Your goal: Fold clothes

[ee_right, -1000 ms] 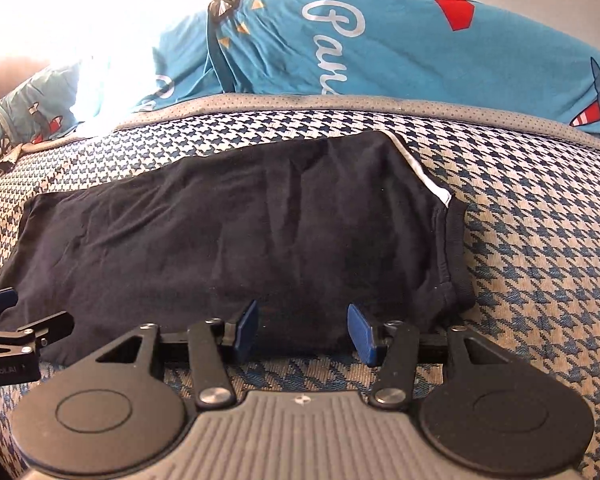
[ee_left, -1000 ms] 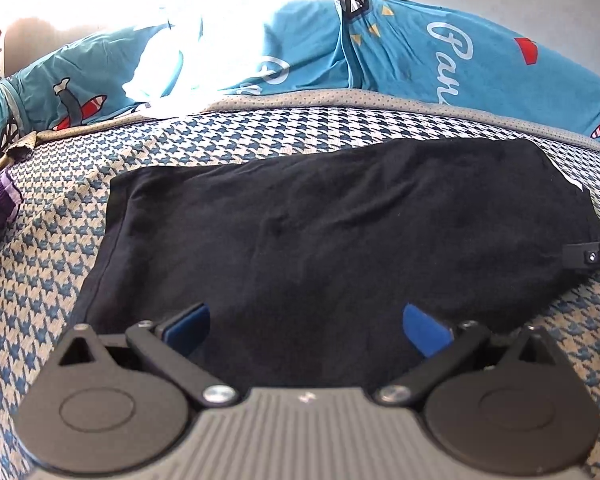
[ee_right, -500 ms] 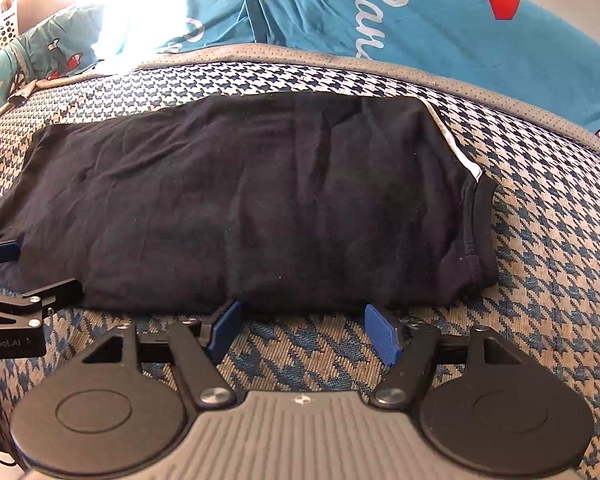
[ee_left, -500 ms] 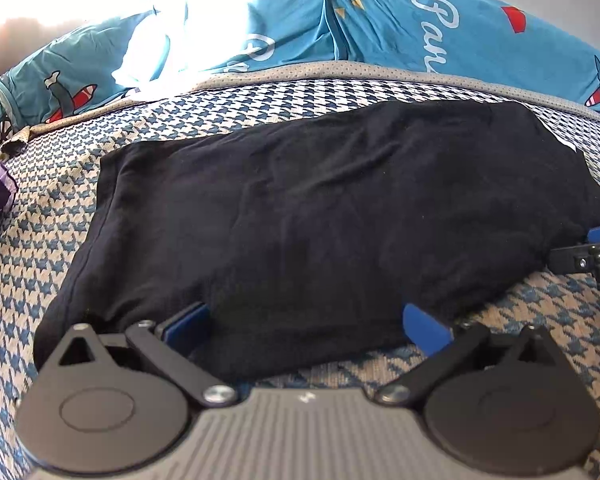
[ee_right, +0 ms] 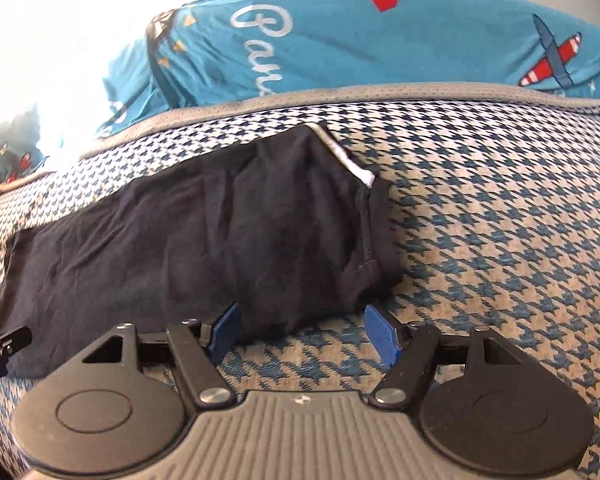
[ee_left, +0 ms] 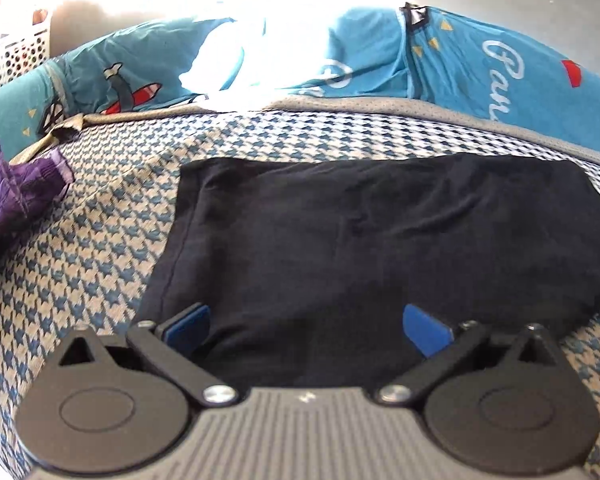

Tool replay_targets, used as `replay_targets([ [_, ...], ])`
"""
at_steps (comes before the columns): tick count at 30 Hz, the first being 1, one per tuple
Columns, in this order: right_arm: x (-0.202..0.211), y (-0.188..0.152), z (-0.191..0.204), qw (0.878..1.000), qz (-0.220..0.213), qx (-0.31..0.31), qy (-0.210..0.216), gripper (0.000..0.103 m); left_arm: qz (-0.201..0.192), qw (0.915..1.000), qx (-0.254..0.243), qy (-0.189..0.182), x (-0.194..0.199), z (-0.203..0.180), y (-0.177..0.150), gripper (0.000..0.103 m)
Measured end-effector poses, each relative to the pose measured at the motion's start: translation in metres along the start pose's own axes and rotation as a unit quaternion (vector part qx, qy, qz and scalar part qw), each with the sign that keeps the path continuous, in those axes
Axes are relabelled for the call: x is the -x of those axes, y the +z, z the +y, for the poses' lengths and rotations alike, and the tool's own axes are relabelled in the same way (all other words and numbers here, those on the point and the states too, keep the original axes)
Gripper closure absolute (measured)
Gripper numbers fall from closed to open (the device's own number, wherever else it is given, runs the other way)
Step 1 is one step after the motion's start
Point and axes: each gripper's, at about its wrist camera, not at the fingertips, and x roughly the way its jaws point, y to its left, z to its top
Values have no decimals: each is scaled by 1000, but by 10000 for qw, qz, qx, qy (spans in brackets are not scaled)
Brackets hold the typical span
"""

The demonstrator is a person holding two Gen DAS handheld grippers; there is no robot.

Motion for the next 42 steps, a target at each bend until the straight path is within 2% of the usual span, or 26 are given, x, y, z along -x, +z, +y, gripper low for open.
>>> replay_targets([
  [4,5,5,-28,9986,-39,-521,-33,35,27,9999,-42,136,-4,9,-3,0],
  [11,4,7,-64,9903,46,-1366,250,35,44,9989,385,265,6,21,10,0],
  [14,0,5,-74,9830,113,-1768,479,35,-44,9998,178,23,15,12,22,0],
  [18,-8,1,-82,9709,247,-2257,763,35,-32,9986,-347,-409,20,-6,37,0],
  [21,-10,2,-81,9693,234,-2312,809,35,-43,9950,-853,-511,20,-21,44,0],
  [24,-14,2,-81,9670,188,-2395,844,35,-66,9919,-1120,-597,20,-30,48,0],
  [26,-19,5,-79,9653,145,-2460,864,35,-75,9924,-1049,-637,17,-31,48,0],
  [32,-35,14,-74,9601,-7,-2629,953,36,231,9945,-466,-904,3,-23,46,0],
  [39,-47,16,-74,9544,-224,-2790,1036,36,138,9936,-390,-1053,5,-24,47,0],
  [42,-50,16,-80,9508,-326,-2891,1070,40,135,9929,-420,-1106,4,-26,47,0],
])
